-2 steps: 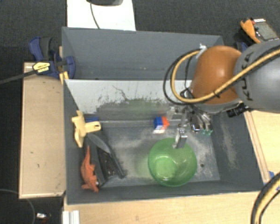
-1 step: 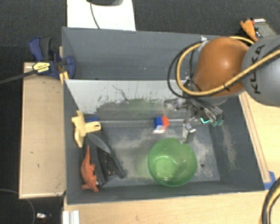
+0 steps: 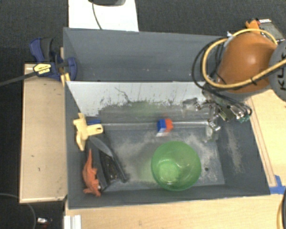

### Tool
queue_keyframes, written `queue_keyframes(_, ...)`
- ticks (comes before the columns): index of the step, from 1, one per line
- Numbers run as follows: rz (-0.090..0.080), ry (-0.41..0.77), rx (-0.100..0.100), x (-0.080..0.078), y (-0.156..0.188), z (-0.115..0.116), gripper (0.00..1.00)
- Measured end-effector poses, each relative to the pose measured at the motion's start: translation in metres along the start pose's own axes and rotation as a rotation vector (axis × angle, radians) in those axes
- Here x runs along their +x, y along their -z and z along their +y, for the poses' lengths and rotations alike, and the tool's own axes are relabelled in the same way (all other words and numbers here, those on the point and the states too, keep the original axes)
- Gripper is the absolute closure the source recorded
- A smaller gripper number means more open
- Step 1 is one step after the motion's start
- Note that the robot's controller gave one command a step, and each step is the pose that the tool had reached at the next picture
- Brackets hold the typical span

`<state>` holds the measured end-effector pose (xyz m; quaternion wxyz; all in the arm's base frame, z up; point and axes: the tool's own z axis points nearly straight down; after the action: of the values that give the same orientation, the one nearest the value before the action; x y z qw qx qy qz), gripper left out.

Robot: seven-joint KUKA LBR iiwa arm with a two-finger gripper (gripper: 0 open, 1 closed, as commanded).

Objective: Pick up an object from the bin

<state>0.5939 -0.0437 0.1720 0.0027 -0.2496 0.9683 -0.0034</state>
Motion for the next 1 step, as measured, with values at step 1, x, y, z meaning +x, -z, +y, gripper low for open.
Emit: queue_keyframes(1,-0.004,0.046,-0.003,-0.0293,-0.0048,0.0681,0.00)
